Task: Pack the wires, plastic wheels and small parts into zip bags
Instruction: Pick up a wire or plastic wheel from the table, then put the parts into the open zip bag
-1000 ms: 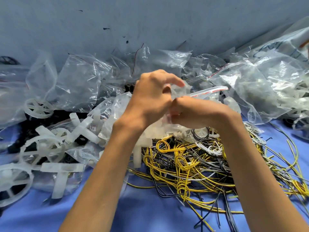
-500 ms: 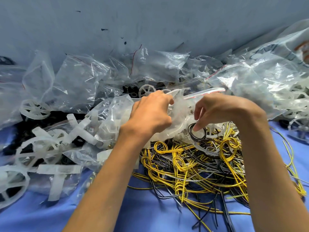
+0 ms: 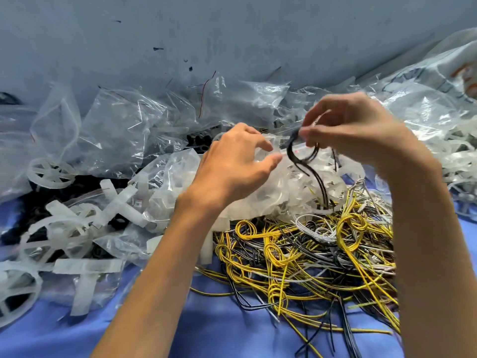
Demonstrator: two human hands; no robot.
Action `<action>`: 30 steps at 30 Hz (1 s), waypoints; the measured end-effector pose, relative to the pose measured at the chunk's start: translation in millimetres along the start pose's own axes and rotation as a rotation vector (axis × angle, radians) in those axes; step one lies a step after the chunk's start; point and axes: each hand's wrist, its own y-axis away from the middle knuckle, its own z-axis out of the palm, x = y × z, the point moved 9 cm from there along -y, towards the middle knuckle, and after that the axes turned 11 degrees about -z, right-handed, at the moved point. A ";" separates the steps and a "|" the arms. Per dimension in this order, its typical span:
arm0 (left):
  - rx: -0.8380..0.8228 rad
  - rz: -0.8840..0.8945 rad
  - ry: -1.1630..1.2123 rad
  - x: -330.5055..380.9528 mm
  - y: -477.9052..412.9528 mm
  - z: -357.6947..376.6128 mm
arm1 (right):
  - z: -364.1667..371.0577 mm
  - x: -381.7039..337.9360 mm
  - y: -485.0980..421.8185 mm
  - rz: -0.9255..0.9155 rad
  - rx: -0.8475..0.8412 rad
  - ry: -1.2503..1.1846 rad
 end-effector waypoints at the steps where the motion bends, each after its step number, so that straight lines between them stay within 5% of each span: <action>1: 0.002 -0.016 0.048 0.8 0.4 -2.3 | -2.1 -1.6 -0.7 0.002 0.067 -0.091; 8: -0.119 -0.131 0.116 -4.9 4.1 6.6 | 28.5 10.9 -3.5 0.147 0.026 -0.347; 14: -0.092 -0.121 0.071 -12.6 -2.7 7.0 | 25.2 20.8 -4.1 0.109 -0.129 -0.031; 18: -0.063 -0.120 0.085 -14.8 -5.5 5.1 | 38.3 23.9 3.4 0.148 -0.279 -0.130; 30: -0.029 -0.151 -0.111 -30.6 -7.6 -3.9 | 13.9 34.8 0.6 0.111 -0.149 0.031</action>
